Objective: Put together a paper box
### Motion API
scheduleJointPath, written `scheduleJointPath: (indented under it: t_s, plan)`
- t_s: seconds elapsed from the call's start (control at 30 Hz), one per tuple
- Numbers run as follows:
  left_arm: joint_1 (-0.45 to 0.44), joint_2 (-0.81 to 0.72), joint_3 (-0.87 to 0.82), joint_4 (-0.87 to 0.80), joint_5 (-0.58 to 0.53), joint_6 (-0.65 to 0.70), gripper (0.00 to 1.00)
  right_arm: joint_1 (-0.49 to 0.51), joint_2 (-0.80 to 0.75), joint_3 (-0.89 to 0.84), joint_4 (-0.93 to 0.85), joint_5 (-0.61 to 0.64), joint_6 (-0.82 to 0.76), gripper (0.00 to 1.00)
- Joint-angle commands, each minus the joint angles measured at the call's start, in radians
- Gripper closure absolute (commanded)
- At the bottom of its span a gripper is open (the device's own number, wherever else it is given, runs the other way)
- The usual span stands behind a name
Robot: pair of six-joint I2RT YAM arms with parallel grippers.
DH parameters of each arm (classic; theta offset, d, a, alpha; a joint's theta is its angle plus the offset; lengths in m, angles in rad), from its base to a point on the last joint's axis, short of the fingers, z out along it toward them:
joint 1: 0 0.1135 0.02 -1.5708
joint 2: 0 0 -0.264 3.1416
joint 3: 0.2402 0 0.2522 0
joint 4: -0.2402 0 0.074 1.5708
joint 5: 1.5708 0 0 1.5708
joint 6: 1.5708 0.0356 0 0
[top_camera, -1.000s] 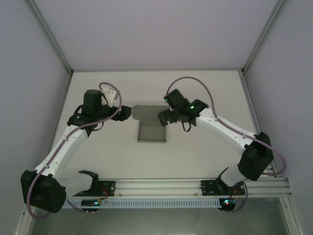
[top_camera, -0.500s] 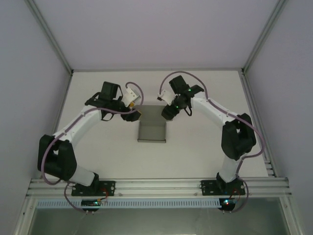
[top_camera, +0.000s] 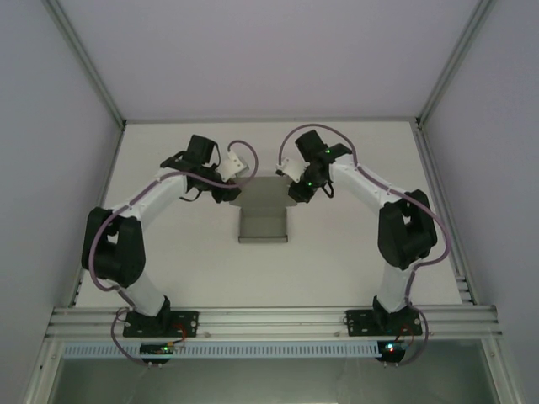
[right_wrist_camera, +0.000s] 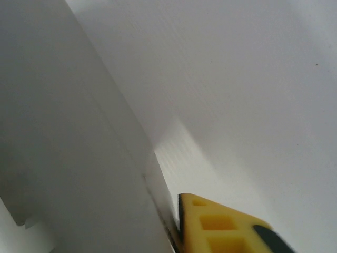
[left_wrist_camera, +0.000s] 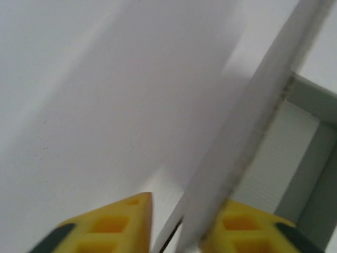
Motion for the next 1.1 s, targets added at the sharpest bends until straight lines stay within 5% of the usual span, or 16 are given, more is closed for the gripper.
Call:
scheduleJointPath:
  t_s: [0.0, 0.27, 0.5, 0.73, 0.9, 1.07]
  plan:
    - [-0.01, 0.019, 0.032, -0.066, -0.009, 0.024, 0.89, 0.005, 0.018, 0.033, -0.039, 0.0, -0.012, 0.89]
    - [-0.009, -0.005, 0.005, 0.027, -0.179, -0.185, 1.0, 0.036, -0.056, -0.041, 0.068, 0.093, 0.125, 0.98]
    - [-0.05, -0.025, 0.027, 0.133, -0.206, -0.565, 1.0, 0.061, -0.107, -0.041, 0.162, 0.188, 0.662, 1.0]
    - [-0.095, -0.004, 0.004, 0.256, -0.296, -0.983, 1.0, 0.151, -0.092, -0.067, 0.251, 0.32, 0.915, 1.0]
    - [-0.136, -0.011, -0.029, 0.369, -0.363, -1.131, 1.0, 0.169, -0.056, -0.078, 0.313, 0.357, 1.013, 1.0]
    - [-0.19, -0.009, -0.053, 0.402, -0.467, -1.108, 1.0, 0.193, -0.036, -0.076, 0.355, 0.406, 1.096, 1.0]
